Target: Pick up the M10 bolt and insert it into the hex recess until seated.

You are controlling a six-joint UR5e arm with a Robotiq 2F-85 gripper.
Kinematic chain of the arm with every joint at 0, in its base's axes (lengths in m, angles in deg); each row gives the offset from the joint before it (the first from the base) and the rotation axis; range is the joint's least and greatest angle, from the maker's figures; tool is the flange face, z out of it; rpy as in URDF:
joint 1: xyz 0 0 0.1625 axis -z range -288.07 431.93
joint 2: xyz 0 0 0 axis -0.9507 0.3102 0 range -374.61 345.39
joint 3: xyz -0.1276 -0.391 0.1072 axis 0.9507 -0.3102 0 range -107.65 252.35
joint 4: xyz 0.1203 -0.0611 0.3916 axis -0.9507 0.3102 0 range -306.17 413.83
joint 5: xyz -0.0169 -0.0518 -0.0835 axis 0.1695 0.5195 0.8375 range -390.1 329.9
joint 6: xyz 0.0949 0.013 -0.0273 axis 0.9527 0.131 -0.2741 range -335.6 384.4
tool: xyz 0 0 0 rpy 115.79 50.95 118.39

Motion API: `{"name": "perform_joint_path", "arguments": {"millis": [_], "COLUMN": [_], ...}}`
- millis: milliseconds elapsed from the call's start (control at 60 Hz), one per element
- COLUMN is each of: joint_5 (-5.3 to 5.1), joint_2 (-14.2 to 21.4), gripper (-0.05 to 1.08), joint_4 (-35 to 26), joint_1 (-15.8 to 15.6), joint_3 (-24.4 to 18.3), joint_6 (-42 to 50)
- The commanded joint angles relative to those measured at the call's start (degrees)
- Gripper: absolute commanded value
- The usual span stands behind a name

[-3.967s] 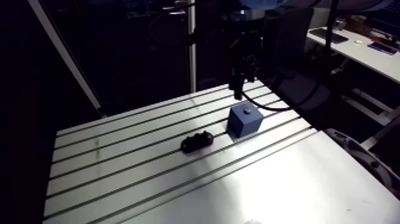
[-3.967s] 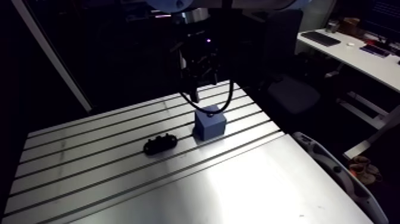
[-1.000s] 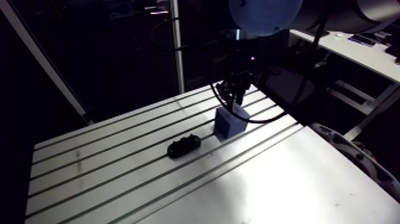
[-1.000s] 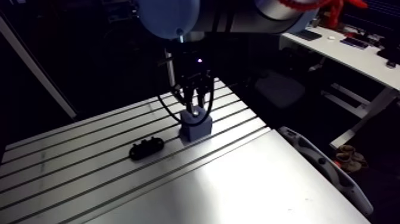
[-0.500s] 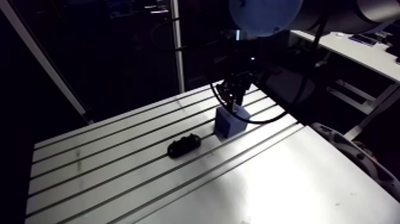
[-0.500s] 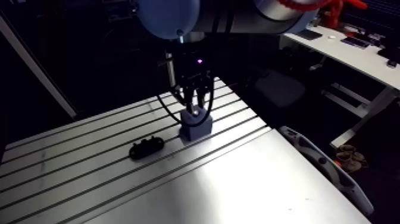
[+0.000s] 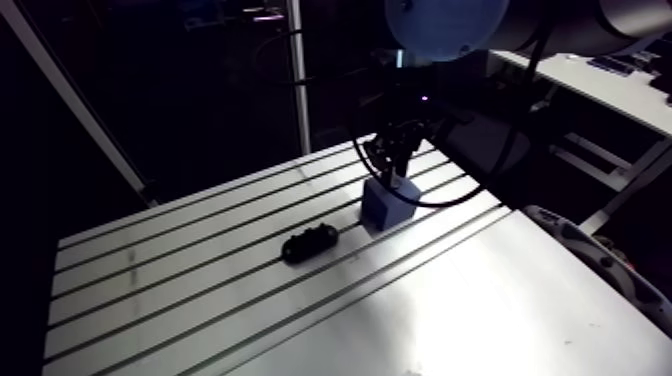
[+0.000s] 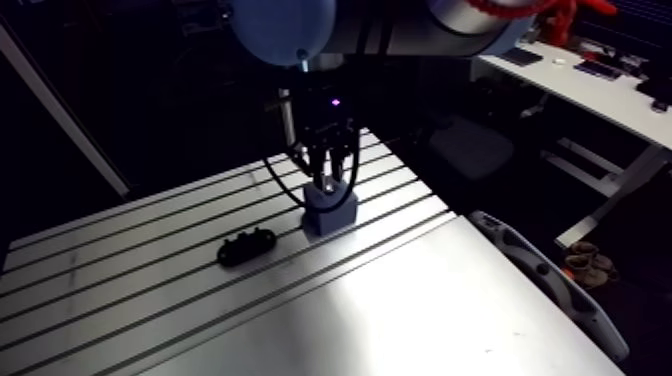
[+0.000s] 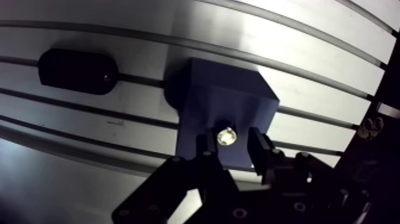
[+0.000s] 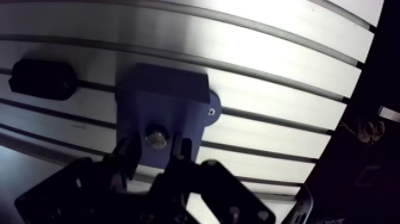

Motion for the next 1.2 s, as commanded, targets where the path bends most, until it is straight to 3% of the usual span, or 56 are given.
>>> {"name": "perform_joint_path", "arguments": {"millis": [17,1200], "joint_5": [0.00,0.08], "joint_2": [-0.09,-0.88], "gripper": [0.60,0.63], "joint_4": [-0.05,-0.23], "joint_1": [-0.01,-0.01], "joint_3": [-0.01,-0.01], "joint_6": [0.00,-0.18]}}
